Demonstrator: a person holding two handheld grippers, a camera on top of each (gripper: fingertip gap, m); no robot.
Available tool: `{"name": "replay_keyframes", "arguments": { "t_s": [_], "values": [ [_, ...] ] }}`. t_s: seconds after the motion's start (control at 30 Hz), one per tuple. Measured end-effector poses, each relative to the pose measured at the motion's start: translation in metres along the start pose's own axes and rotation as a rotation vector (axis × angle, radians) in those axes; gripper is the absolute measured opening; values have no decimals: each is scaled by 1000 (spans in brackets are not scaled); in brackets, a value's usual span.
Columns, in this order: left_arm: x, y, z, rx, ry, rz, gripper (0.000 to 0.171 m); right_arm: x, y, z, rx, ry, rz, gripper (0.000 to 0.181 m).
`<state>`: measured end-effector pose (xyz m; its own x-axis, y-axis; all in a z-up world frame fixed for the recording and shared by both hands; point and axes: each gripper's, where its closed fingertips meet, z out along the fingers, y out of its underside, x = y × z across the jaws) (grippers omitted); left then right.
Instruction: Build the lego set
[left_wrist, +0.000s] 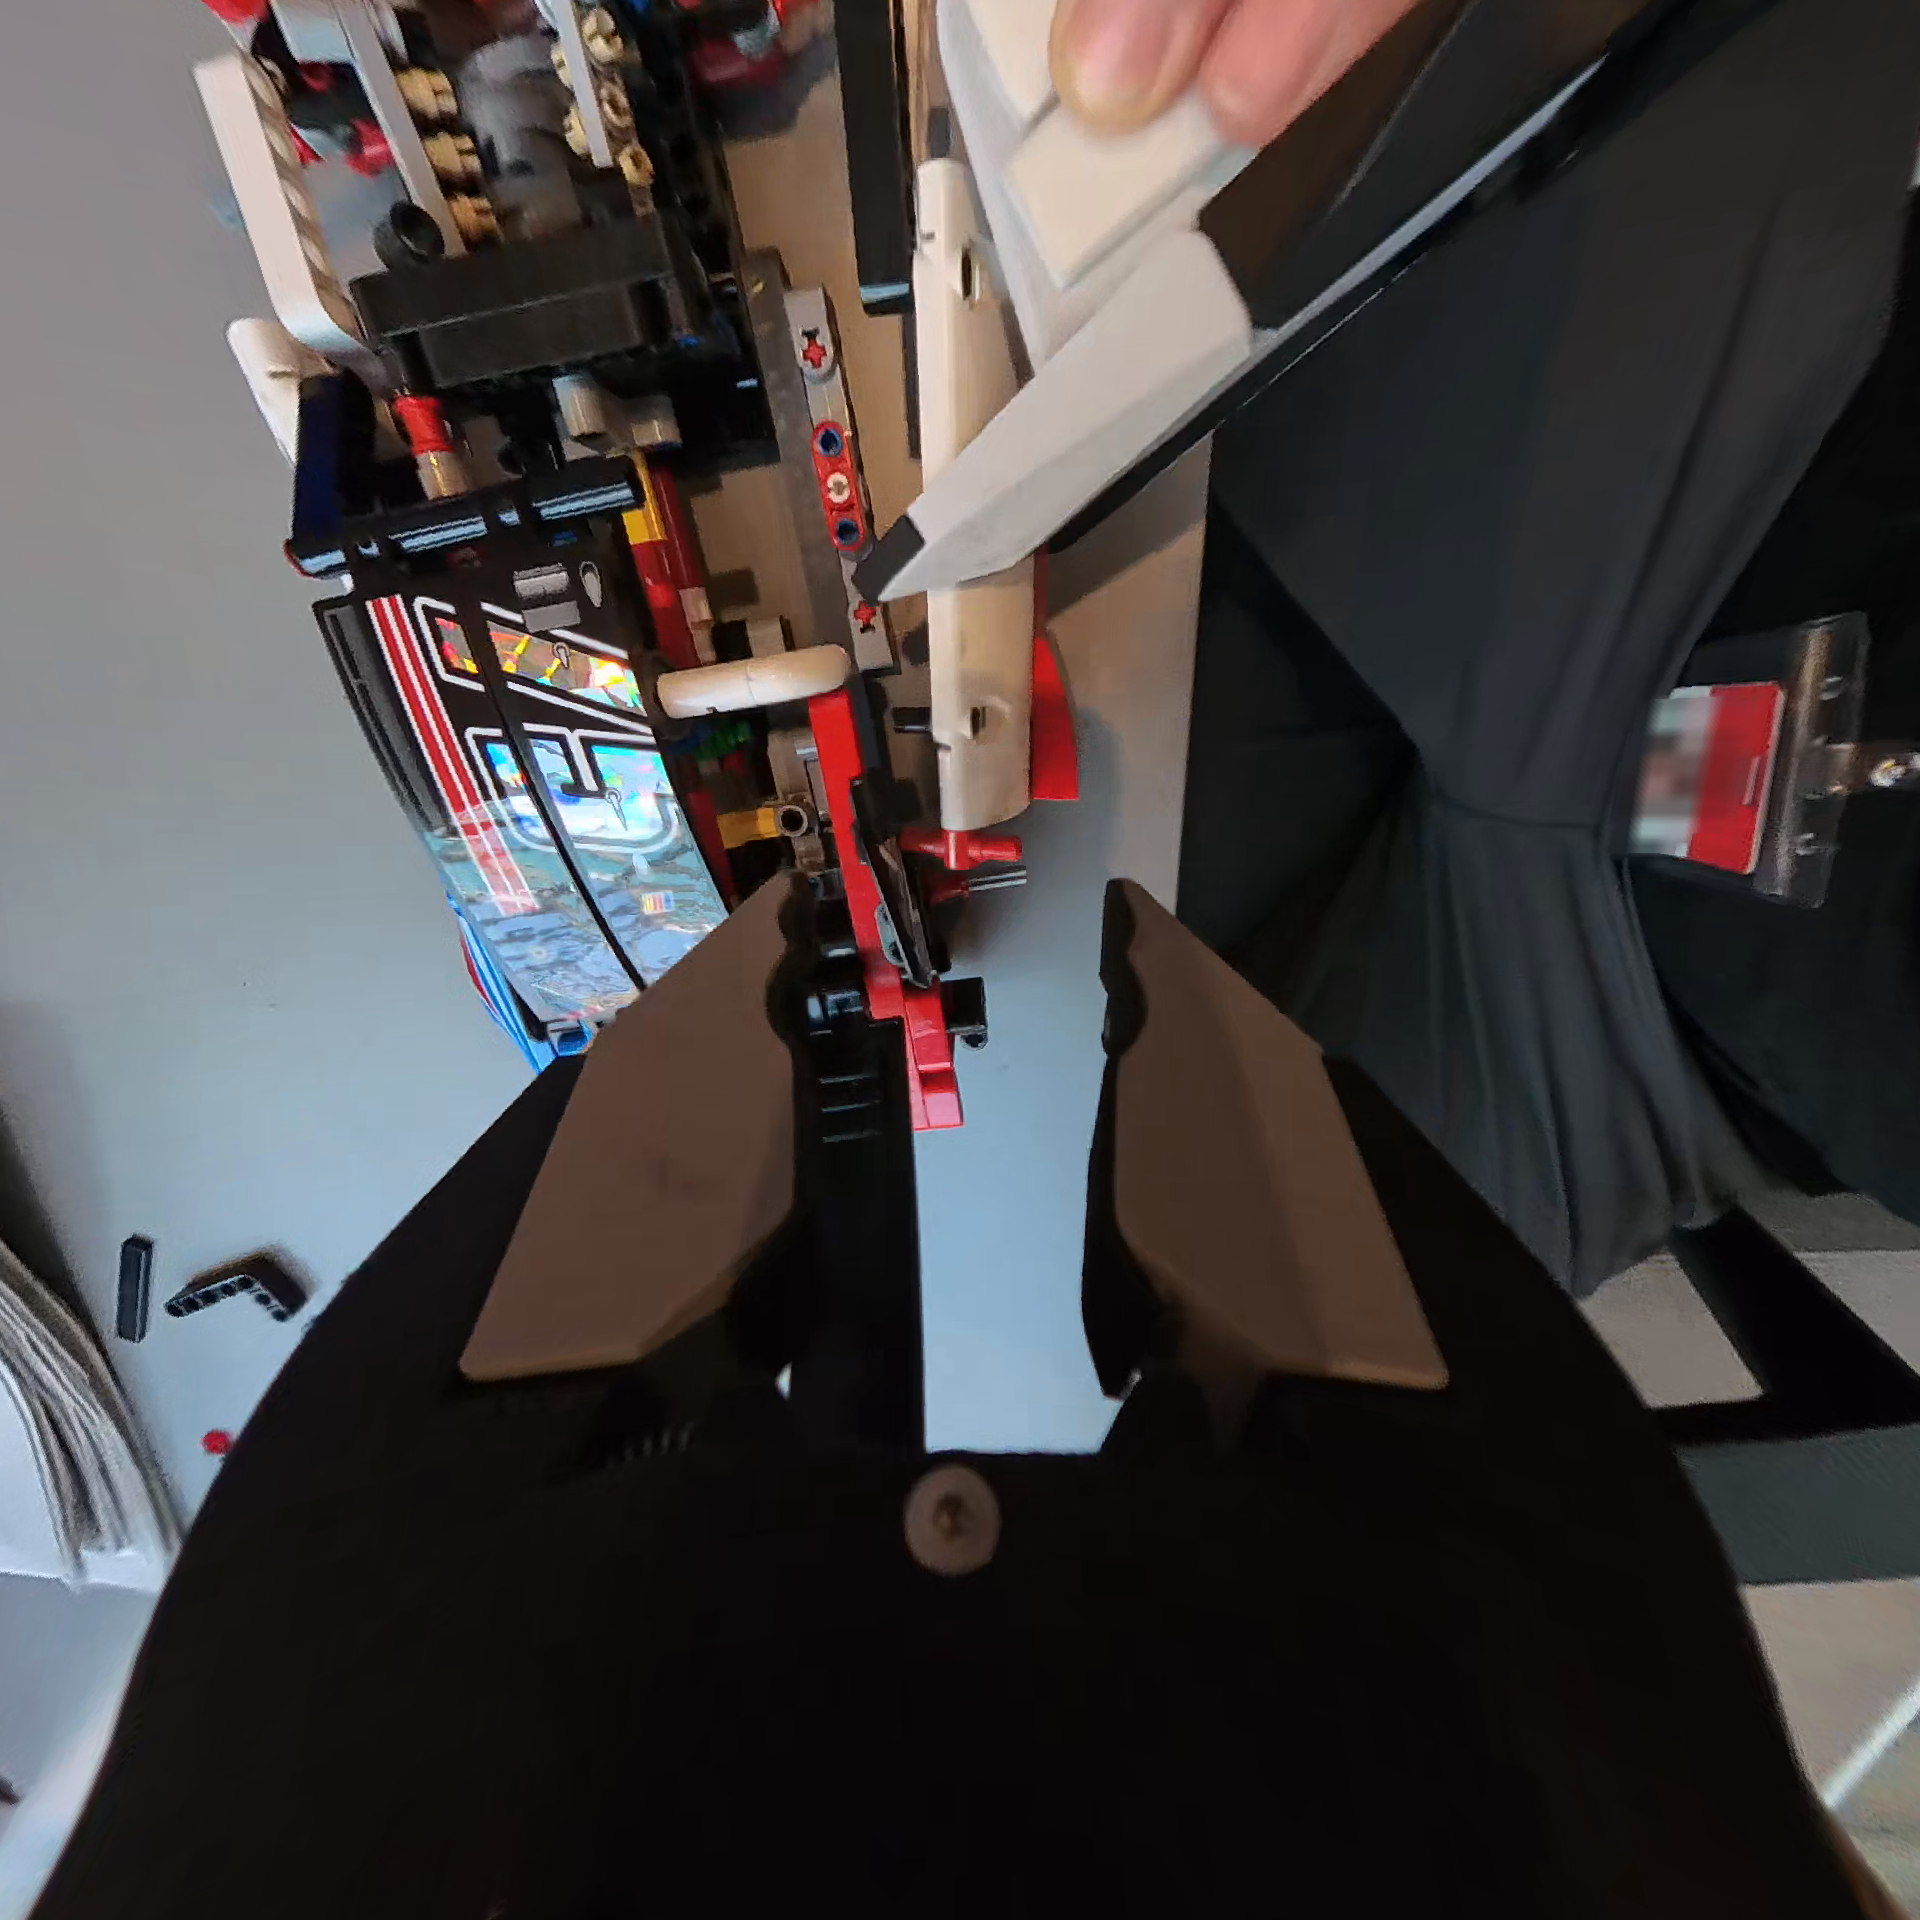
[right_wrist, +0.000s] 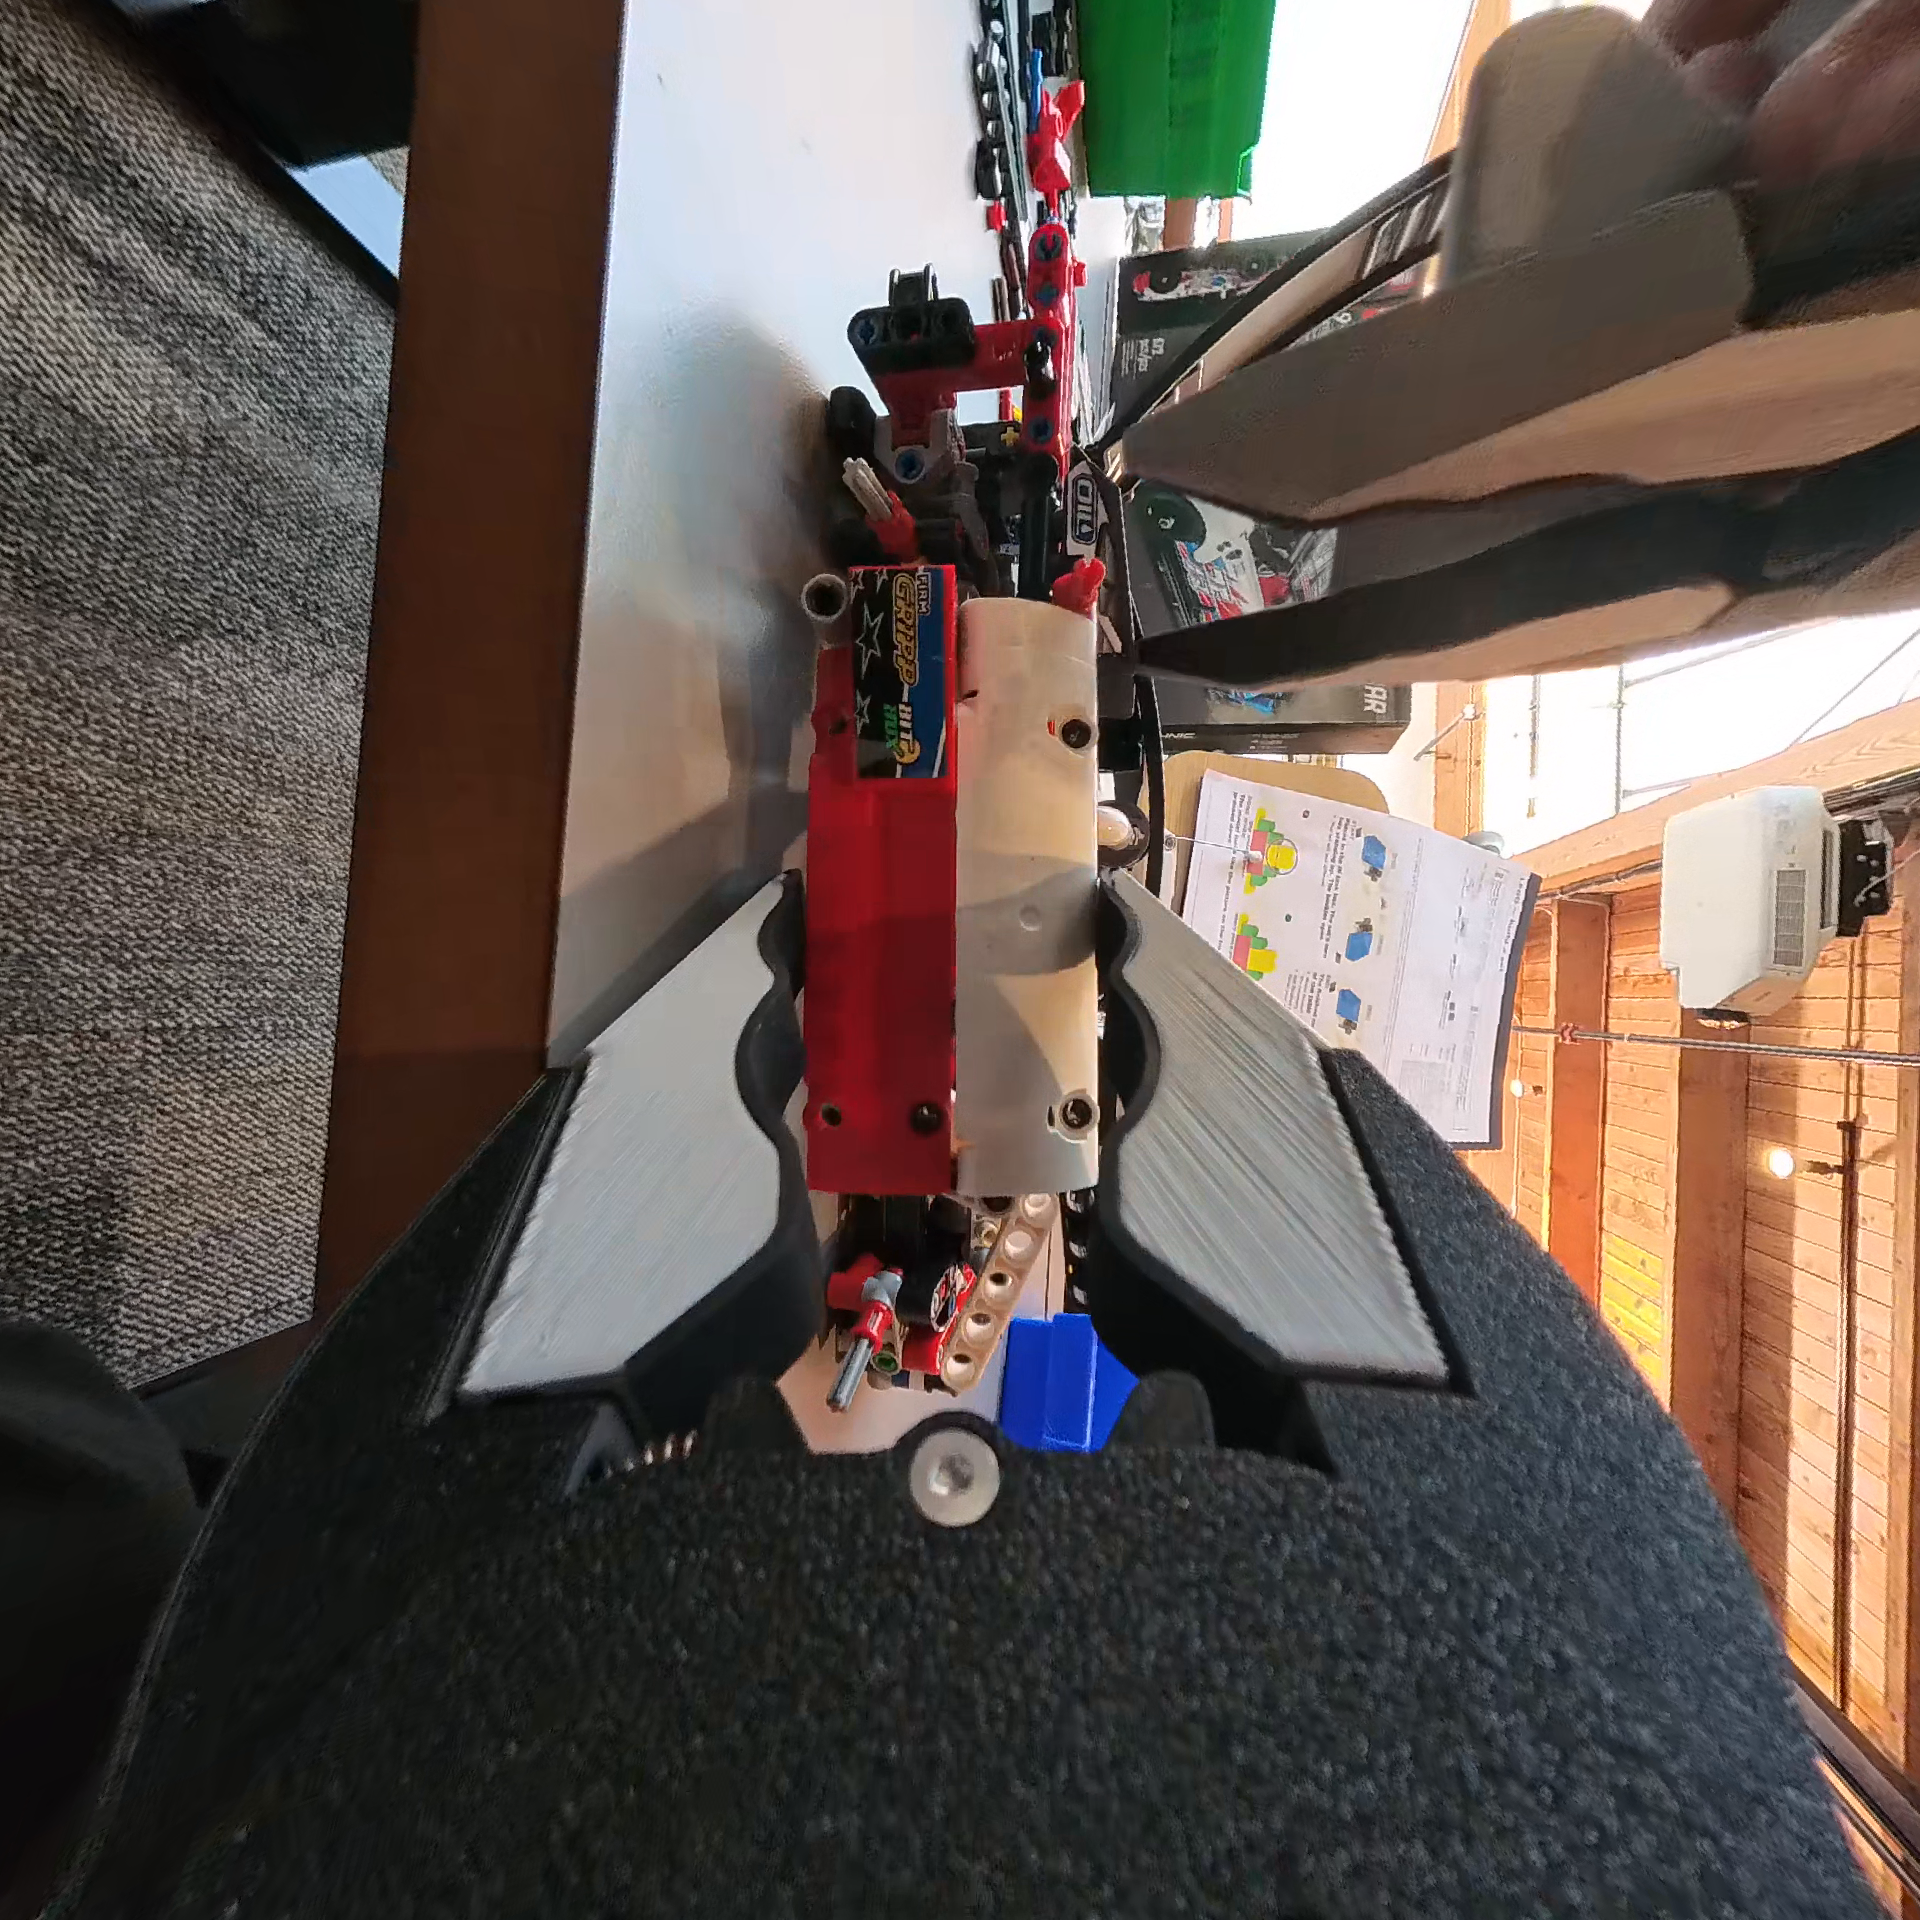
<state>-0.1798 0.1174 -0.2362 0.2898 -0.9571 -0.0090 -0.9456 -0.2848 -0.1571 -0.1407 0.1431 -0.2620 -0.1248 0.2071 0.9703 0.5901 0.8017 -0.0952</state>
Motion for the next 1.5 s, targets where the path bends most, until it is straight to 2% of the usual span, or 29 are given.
{"name": "replay_keyframes", "arguments": {
  "t_s": [0.07, 0.17, 0.33, 0.47, 0.67, 0.9, 0.97, 1.1, 1.27, 1.37, 1.5],
  "values": [
    [-7, -1, 3, -20, -30, 21, 54, 0, 0, 1, 2, 5, -3, 52],
    [-5, -3, 8, -40, 1, 34, 52, 1, 0, 2, 3, 9, -8, 53],
    [-6, 6, 15, -107, 27, 68, 43, 1, 2, 3, 0, 8, -24, 53],
    [-8, 7, 16, -146, 24, 155, 36, 2, 6, 4, -53, 13, -85, 54],
    [-3, 6, 25, -156, 104, 100, 44, 2, 10, 7, -136, 10, -96, 53],
    [-5, 7, 27, -146, 91, 85, 38, 1, 11, 5, -196, -26, -99, 53],
    [-1, 14, 29, -186, 104, 83, 43, 1, 10, 3, -196, -22, -126, 52],
    [0, 13, 29, -185, 83, 102, 37, 0, 10, -1, -210, -20, -127, 51],
    [12, 12, 20, -201, 136, -2, 49, 0, 6, -2, -242, -2, -121, 51],
    [8, 5, 8, -119, 79, -18, 49, -1, 5, -4, -228, 4, -125, 52],
    [6, -17, -1, 8, -17, 21, 50, 0, 4, -2, -220, 6, -105, 51]
  ]
}}
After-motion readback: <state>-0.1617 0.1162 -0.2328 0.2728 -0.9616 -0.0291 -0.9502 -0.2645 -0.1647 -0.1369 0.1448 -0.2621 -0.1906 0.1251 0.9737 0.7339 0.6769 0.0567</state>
